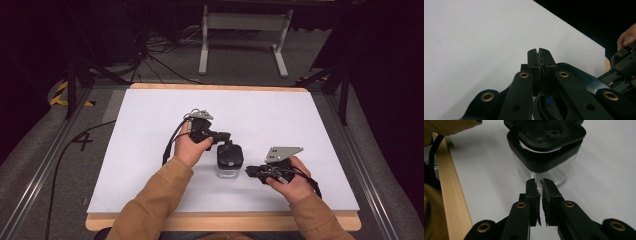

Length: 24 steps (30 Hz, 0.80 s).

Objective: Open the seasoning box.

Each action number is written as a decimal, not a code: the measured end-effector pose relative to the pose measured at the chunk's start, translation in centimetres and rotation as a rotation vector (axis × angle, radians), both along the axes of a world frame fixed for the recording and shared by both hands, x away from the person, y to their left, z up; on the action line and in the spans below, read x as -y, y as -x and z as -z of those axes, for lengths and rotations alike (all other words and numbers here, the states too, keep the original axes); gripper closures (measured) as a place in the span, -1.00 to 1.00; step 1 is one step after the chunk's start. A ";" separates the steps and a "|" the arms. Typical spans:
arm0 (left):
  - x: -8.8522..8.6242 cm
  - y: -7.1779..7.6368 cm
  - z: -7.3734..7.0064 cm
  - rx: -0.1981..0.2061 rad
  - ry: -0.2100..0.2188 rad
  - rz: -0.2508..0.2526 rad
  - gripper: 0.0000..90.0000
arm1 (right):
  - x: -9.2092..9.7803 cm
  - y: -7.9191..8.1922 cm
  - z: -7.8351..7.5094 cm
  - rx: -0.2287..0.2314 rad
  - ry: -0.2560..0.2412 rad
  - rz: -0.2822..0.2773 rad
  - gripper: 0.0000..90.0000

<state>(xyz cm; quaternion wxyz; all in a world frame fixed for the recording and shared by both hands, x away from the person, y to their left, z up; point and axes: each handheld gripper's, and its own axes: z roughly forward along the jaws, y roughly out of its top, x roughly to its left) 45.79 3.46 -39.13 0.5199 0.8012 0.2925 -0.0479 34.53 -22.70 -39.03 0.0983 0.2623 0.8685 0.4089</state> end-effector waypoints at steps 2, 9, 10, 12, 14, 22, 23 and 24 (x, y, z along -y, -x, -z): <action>0.0 0.0 0.0 0.001 -0.002 -0.002 0.97 | -0.2 0.0 -0.1 0.009 -0.018 -0.001 0.88; 0.0 0.0 0.1 0.006 -0.002 -0.010 0.97 | -1.2 -0.1 -0.5 0.086 -0.083 0.008 0.95; 0.0 0.0 0.1 0.006 -0.002 -0.010 0.95 | -1.2 -0.1 -0.5 0.086 -0.083 0.008 0.95; -0.1 0.1 0.2 0.000 0.006 -0.003 0.90 | -1.4 0.0 -0.9 0.131 -0.093 0.011 0.97; -0.2 0.2 0.1 0.005 0.002 -0.002 0.87 | -1.7 0.1 -1.2 0.175 -0.072 0.017 0.99; -2.4 1.6 -2.0 0.068 0.044 -0.058 0.76 | -1.9 0.0 -1.9 0.216 -0.093 0.013 0.99; -2.8 1.9 -2.3 0.081 0.044 -0.061 0.77 | -1.9 -0.1 -1.9 0.217 -0.097 0.010 0.99; -3.2 2.3 -2.6 0.082 0.046 -0.064 0.78 | -2.0 -0.2 -2.0 0.216 -0.098 0.008 0.99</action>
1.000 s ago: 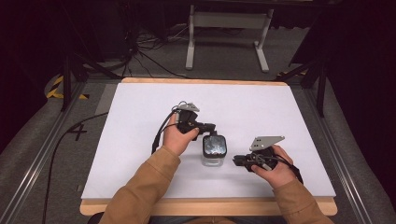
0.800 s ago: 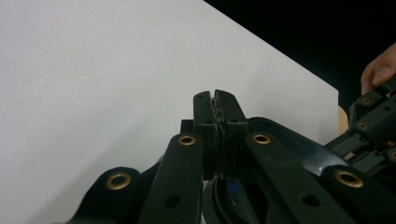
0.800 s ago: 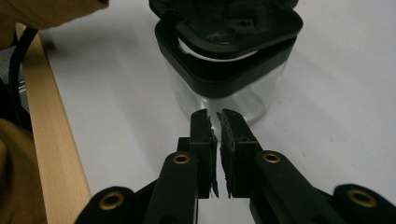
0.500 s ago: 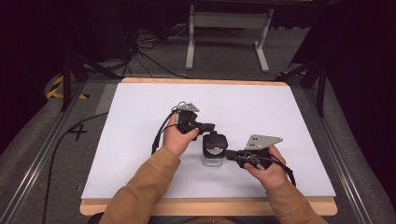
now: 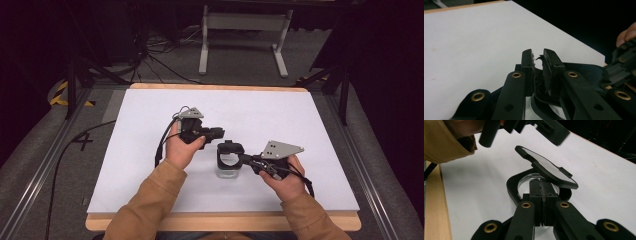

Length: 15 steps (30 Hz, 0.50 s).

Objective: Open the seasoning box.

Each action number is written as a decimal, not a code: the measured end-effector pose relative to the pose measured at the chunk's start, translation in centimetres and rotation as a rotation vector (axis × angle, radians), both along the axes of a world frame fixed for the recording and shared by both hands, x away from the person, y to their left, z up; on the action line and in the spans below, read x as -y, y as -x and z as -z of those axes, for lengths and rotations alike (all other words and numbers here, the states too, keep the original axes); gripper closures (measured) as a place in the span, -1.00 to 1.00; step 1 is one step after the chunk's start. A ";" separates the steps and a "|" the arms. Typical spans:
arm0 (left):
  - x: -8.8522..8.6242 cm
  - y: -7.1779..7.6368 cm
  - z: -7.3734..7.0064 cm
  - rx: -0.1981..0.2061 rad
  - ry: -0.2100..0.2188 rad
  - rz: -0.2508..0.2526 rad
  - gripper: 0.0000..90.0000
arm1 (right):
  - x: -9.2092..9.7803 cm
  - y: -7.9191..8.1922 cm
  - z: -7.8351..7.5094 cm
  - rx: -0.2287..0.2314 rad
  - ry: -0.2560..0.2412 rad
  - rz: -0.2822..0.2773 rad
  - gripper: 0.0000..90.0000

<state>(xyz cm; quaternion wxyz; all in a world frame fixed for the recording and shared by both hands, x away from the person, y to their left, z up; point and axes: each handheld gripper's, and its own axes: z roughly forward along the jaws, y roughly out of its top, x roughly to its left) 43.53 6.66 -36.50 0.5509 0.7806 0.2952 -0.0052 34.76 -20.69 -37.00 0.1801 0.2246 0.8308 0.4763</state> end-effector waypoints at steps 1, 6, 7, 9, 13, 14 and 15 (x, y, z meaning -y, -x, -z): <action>-0.4 0.4 -0.2 0.001 0.005 -0.005 0.79 | -0.1 -0.1 -0.1 0.002 0.001 -0.003 0.99; -1.7 2.4 -1.1 -0.041 0.015 0.036 0.90 | -0.5 -0.8 -0.7 0.024 0.003 -0.012 0.99; -1.8 3.0 -1.2 -0.038 0.002 0.044 0.93 | -0.5 -0.9 -0.8 0.027 0.007 -0.012 0.99; -1.8 3.7 -1.4 -0.026 -0.019 0.059 0.95 | -0.6 -1.2 -1.0 0.037 0.009 -0.013 0.99; -1.0 4.7 -1.1 -0.026 -0.081 0.118 0.92 | -0.8 -1.7 -1.3 0.044 0.000 -0.016 0.99; -0.8 4.8 -0.9 -0.028 -0.094 0.127 0.91 | -0.9 -1.8 -1.3 0.039 -0.003 -0.015 0.99; -0.4 4.8 -0.5 -0.028 -0.106 0.138 0.91 | -0.9 -1.8 -1.4 0.040 -0.004 -0.015 0.99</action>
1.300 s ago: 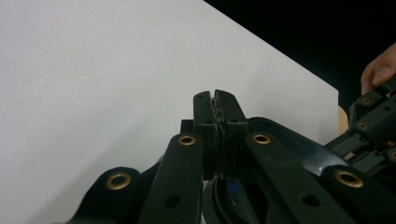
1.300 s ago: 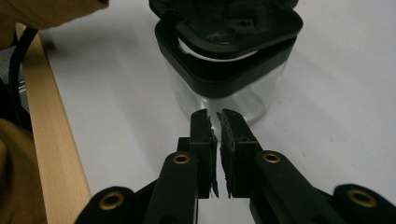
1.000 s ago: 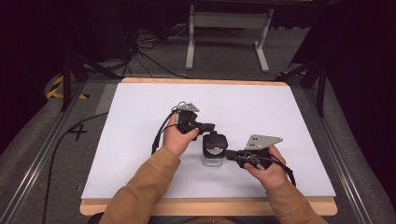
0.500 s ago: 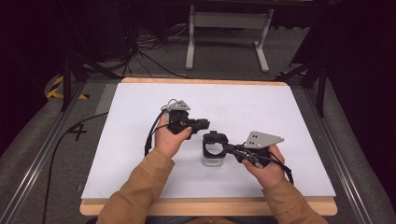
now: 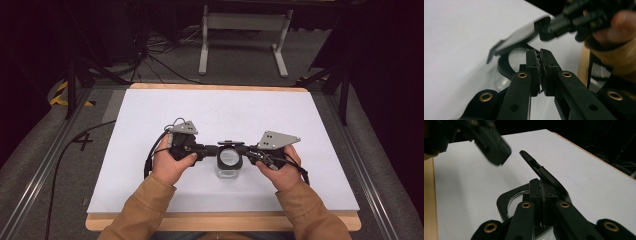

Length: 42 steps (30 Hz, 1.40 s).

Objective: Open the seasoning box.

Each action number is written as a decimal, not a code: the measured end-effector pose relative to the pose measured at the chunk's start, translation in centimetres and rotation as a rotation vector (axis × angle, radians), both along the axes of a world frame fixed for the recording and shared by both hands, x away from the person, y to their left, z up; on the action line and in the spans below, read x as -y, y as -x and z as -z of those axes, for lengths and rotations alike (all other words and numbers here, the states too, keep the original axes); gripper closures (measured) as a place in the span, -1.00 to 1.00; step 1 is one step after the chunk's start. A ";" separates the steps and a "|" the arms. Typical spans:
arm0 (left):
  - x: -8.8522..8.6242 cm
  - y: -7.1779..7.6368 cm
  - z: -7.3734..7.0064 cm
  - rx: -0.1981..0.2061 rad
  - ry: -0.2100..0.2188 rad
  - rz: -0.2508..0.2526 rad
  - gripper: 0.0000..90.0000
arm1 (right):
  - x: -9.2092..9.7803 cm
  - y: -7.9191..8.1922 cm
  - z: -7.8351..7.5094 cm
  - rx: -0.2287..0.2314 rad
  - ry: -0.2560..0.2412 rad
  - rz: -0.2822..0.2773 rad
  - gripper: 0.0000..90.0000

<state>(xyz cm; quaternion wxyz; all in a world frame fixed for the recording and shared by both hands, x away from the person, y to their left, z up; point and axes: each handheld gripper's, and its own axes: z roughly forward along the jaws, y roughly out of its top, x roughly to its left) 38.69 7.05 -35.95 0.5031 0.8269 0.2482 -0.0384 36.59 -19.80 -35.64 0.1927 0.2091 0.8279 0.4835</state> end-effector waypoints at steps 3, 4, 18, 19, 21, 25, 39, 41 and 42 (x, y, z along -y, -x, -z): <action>0.8 0.0 0.6 -0.001 -0.024 0.032 0.91 | 0.0 -0.2 -0.1 0.002 -0.008 0.002 0.99; 1.2 0.1 0.9 0.003 -0.028 0.041 0.91 | 0.0 -0.2 -0.1 0.003 -0.010 0.004 0.99; 3.1 0.9 3.4 0.077 -0.024 0.026 0.95 | 0.1 -1.1 -0.5 0.029 -0.066 0.053 0.98; 3.1 0.9 3.4 0.077 -0.024 0.026 0.97 | 0.0 -1.3 -0.5 0.029 -0.080 0.053 0.98; 2.9 1.0 3.5 0.076 -0.011 0.022 0.99 | -0.2 -1.4 -0.5 0.029 -0.088 0.058 0.98; 2.6 1.3 3.7 0.065 -0.005 0.009 0.99 | -0.5 -1.9 -0.5 0.048 -0.107 0.074 0.98; 2.1 1.7 3.8 0.060 0.013 -0.025 1.00 | -0.8 -3.3 0.0 0.047 -0.158 0.140 0.96; 2.1 1.7 3.8 0.059 0.010 -0.026 1.00 | -0.7 -3.4 0.2 0.050 -0.160 0.159 0.94; 2.1 1.7 3.8 0.058 0.010 -0.025 1.00 | -0.7 -3.4 0.2 0.050 -0.160 0.159 0.94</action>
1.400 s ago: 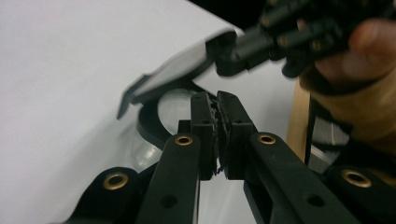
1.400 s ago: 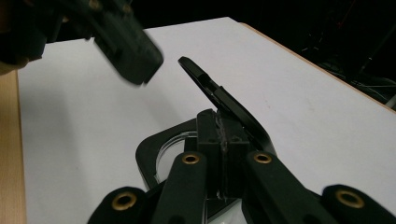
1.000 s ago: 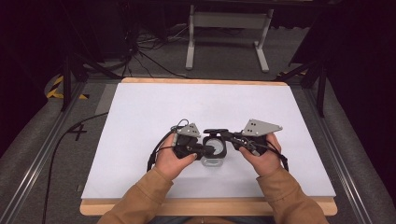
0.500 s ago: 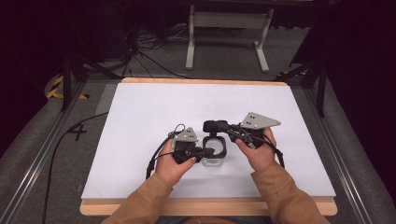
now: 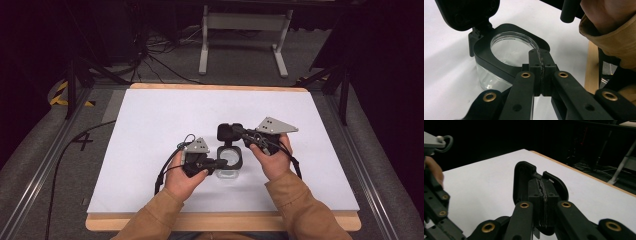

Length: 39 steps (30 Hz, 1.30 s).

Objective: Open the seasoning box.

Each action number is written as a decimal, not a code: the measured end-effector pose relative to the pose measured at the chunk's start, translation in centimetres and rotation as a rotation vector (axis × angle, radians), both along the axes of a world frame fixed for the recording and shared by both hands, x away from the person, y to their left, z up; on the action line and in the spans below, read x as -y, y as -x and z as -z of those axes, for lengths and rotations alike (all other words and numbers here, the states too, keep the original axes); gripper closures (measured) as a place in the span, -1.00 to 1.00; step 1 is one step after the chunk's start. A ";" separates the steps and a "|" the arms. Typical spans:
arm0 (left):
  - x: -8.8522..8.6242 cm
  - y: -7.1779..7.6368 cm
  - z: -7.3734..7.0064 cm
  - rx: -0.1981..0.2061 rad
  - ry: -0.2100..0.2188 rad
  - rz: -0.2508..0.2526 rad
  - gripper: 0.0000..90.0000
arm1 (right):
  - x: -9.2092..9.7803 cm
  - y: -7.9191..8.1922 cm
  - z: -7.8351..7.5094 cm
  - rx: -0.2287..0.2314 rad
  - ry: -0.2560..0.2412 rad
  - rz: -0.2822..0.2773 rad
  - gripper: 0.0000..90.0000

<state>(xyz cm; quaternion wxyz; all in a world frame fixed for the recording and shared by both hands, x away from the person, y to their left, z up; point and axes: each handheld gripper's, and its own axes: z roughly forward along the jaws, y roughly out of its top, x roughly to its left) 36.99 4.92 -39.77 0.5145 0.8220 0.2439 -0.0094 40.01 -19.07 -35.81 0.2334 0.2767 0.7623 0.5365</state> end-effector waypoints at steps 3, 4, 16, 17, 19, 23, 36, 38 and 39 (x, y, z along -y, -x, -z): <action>0.0 0.0 0.0 0.000 0.007 -0.002 0.99 | 0.2 -0.2 0.3 -0.011 -0.013 0.014 0.92; 0.0 0.0 0.0 -0.001 0.005 -0.002 0.99 | 0.2 -0.3 0.4 -0.011 -0.013 0.018 0.92; -1.5 0.0 -1.8 0.008 -0.007 -0.044 0.75 | 1.4 0.7 -1.1 0.011 -0.020 0.007 0.74; -1.9 0.0 -2.3 0.019 -0.021 -0.047 0.72 | 1.6 0.8 -1.3 0.010 -0.020 0.008 0.71; -2.5 0.0 -3.0 0.042 -0.034 -0.072 0.67 | 2.1 0.9 -1.6 0.012 -0.023 0.012 0.67; -4.1 -0.4 -4.1 0.064 -0.065 -0.103 0.53 | 3.5 1.1 -2.1 0.018 -0.047 0.036 0.55; -9.3 -2.4 -5.6 0.076 -0.041 -0.208 0.27 | 8.7 0.9 -3.0 -0.030 -0.017 0.124 0.29; -9.9 -2.9 -5.5 0.074 -0.048 -0.223 0.23 | 9.6 0.7 -3.0 -0.046 0.007 0.136 0.24; -10.1 -3.2 -5.3 0.065 -0.053 -0.234 0.21 | 10.0 0.5 -2.9 -0.073 0.038 0.140 0.19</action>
